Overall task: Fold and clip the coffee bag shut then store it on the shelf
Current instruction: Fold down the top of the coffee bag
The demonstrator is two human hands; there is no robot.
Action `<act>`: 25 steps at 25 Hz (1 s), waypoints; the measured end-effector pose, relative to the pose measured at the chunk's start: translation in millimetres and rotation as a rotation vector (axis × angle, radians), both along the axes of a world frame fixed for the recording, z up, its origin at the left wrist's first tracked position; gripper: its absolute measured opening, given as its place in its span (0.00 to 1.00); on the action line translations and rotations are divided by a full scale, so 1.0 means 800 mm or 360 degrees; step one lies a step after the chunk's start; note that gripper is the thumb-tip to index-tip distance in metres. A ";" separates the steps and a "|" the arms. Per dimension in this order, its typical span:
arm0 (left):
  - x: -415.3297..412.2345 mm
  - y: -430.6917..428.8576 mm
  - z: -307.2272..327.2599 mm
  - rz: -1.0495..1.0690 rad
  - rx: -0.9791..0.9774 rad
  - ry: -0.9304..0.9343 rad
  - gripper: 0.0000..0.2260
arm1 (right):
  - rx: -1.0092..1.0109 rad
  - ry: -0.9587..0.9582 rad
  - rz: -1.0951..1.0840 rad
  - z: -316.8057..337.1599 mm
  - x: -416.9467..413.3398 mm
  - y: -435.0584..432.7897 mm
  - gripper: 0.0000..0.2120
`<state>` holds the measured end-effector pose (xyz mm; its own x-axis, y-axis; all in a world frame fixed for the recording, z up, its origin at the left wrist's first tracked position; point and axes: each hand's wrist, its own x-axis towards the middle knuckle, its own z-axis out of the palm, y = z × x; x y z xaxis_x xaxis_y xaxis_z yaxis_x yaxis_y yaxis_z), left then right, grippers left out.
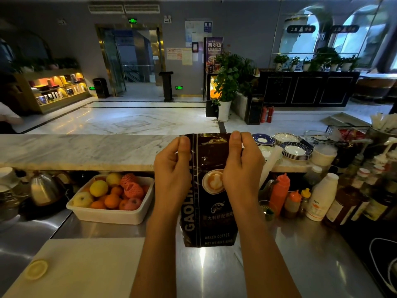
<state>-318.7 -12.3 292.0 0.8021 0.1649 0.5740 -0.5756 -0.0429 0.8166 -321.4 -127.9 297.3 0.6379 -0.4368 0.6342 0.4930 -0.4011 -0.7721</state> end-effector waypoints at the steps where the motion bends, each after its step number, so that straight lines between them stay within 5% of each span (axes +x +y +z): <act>1: 0.000 0.008 0.001 -0.0113 0.0077 -0.0016 0.17 | 0.0036 -0.0008 -0.0011 0.002 -0.001 -0.003 0.14; 8: -0.006 0.017 -0.002 -0.0421 0.0122 0.0165 0.15 | -0.0110 -0.0061 -0.0017 0.012 -0.002 -0.003 0.12; 17: 0.002 0.012 0.006 0.0066 0.0163 0.0035 0.10 | -0.0177 0.0022 0.0053 0.006 0.003 0.015 0.12; 25: 0.001 0.020 0.003 -0.0041 0.0038 0.0073 0.07 | -0.0119 0.0015 0.0044 0.010 0.003 0.021 0.11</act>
<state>-317.8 3.8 294.7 0.8314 0.1305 0.5401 -0.5388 -0.0483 0.8411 -318.8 -111.4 305.5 0.6553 -0.3707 0.6582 0.4975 -0.4439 -0.7453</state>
